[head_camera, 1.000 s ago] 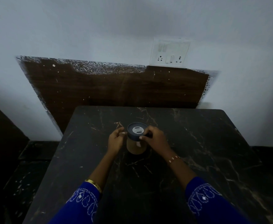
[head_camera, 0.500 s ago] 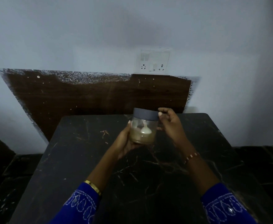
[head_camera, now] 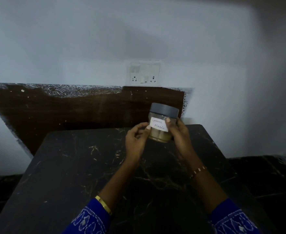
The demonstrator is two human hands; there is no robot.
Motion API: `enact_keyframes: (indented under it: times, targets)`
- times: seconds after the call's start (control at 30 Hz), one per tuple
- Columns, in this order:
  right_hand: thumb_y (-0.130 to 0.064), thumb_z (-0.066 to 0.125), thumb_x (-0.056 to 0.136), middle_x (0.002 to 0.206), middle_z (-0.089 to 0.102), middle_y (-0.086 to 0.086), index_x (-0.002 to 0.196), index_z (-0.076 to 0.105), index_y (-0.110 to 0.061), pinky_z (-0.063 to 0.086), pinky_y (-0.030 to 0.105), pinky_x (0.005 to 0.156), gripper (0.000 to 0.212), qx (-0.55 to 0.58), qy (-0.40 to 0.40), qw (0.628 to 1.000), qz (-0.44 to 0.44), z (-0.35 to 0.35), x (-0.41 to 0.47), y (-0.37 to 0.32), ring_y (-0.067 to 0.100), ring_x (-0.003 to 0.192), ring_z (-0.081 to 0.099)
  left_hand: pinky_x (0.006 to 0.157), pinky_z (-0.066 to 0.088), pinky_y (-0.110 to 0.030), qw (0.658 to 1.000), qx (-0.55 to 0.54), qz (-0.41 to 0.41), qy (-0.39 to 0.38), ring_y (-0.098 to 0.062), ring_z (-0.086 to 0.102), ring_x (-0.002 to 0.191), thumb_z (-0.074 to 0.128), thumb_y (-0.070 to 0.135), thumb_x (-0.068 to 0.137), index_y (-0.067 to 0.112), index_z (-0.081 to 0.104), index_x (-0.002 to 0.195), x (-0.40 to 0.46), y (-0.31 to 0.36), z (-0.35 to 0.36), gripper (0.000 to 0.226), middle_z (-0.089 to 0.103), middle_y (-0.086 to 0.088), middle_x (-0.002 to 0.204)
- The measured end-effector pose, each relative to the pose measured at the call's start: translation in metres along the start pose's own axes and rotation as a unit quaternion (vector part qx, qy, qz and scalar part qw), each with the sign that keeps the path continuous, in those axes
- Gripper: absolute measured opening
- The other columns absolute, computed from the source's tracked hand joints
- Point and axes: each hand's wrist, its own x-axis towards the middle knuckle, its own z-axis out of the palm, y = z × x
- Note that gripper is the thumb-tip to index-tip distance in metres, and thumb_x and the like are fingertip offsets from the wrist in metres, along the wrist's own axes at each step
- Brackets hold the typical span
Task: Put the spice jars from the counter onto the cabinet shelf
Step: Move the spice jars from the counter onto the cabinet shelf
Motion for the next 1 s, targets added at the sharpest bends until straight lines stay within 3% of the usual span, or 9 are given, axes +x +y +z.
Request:
enact_keyframes:
  times: [0.07,0.2,0.43,0.5,0.6,0.67,0.8,0.9,1.0]
  targets:
    - [-0.025,0.048,0.094,0.105,0.067,0.004,0.124,0.052,-0.007,0.055,0.035,0.081,0.035,0.038,-0.012,0.999,0.000,-0.006,-0.001,-0.007,0.016,0.096,0.064,0.086,0.054,-0.031,1.000,-0.003,0.024,-0.018,-0.016,0.061,0.104,0.054,0.027,0.089,0.015,0.057,0.120,0.001,0.003,0.004,0.033,0.062,-0.006,0.115]
    - [-0.026,0.043,0.096,0.105,0.066,0.003,0.122,0.053,-0.010,0.056,0.029,0.074,0.033,0.054,-0.032,0.998,-0.014,-0.015,-0.002,-0.019,0.015,0.096,0.063,0.082,0.053,-0.024,0.994,-0.028,0.044,-0.092,-0.006,0.062,0.096,0.048,0.027,0.093,0.016,0.046,0.129,0.000,0.017,0.009,0.039,0.062,0.007,0.106]
    - [-0.026,0.047,0.094,0.111,0.064,0.000,0.131,0.047,-0.014,0.055,0.031,0.083,0.039,0.023,-0.059,0.997,-0.032,-0.027,0.006,-0.042,0.017,0.105,0.061,0.071,0.054,-0.014,0.992,-0.047,0.076,-0.090,0.010,0.064,0.082,0.044,0.013,0.094,0.015,0.047,0.126,0.006,0.038,0.028,0.032,0.061,0.010,0.099]
    - [-0.024,0.054,0.091,0.115,0.061,-0.005,0.131,0.044,-0.021,0.054,0.027,0.086,0.041,-0.029,-0.094,0.994,-0.047,-0.032,0.011,-0.056,0.012,0.108,0.059,0.076,0.055,-0.016,0.991,-0.053,0.082,-0.089,0.007,0.064,0.087,0.043,0.013,0.095,0.012,0.043,0.131,0.009,0.049,0.036,0.036,0.060,0.008,0.103]
    - [-0.020,0.063,0.085,0.108,0.059,-0.016,0.128,0.042,-0.028,0.054,0.011,0.071,0.049,-0.089,-0.101,0.987,-0.092,-0.041,0.020,-0.086,0.000,0.098,0.058,0.095,0.051,-0.033,0.989,-0.071,0.094,-0.086,-0.007,0.060,0.105,0.042,0.017,0.095,0.012,0.040,0.136,0.018,0.072,0.049,0.041,0.058,0.000,0.118]
    - [-0.019,0.066,0.083,0.106,0.058,-0.015,0.131,0.042,-0.025,0.053,0.009,0.067,0.053,-0.105,-0.090,0.983,-0.118,-0.048,0.028,-0.110,0.000,0.095,0.057,0.100,0.047,-0.041,0.986,-0.081,0.115,-0.086,-0.014,0.057,0.113,0.043,0.018,0.095,0.013,0.041,0.136,0.025,0.092,0.059,0.042,0.056,-0.002,0.124]
    - [-0.022,0.066,0.083,0.123,0.056,0.001,0.137,0.037,-0.023,0.055,0.025,0.082,0.061,-0.110,-0.064,0.976,-0.175,-0.065,0.044,-0.163,0.018,0.107,0.059,0.096,0.050,-0.037,0.973,-0.061,0.202,-0.090,-0.012,0.058,0.109,0.045,0.022,0.094,0.023,0.045,0.129,0.037,0.144,0.086,0.035,0.059,0.005,0.116]
    - [-0.024,0.067,0.083,0.126,0.055,0.007,0.137,0.036,-0.021,0.055,0.034,0.087,0.062,-0.089,-0.048,0.970,-0.222,-0.081,0.057,-0.207,0.021,0.107,0.060,0.095,0.050,-0.033,0.962,-0.031,0.259,-0.086,-0.018,0.058,0.112,0.045,0.026,0.094,0.024,0.043,0.133,0.048,0.189,0.112,0.039,0.057,-0.004,0.126]
    - [-0.026,0.068,0.081,0.129,0.054,0.010,0.138,0.034,-0.019,0.053,0.043,0.093,0.067,-0.074,-0.029,0.963,-0.258,-0.099,0.073,-0.249,0.025,0.113,0.058,0.094,0.050,-0.031,0.944,-0.017,0.317,-0.094,-0.017,0.057,0.110,0.046,0.026,0.094,0.022,0.042,0.134,0.058,0.233,0.139,0.040,0.056,0.000,0.123]
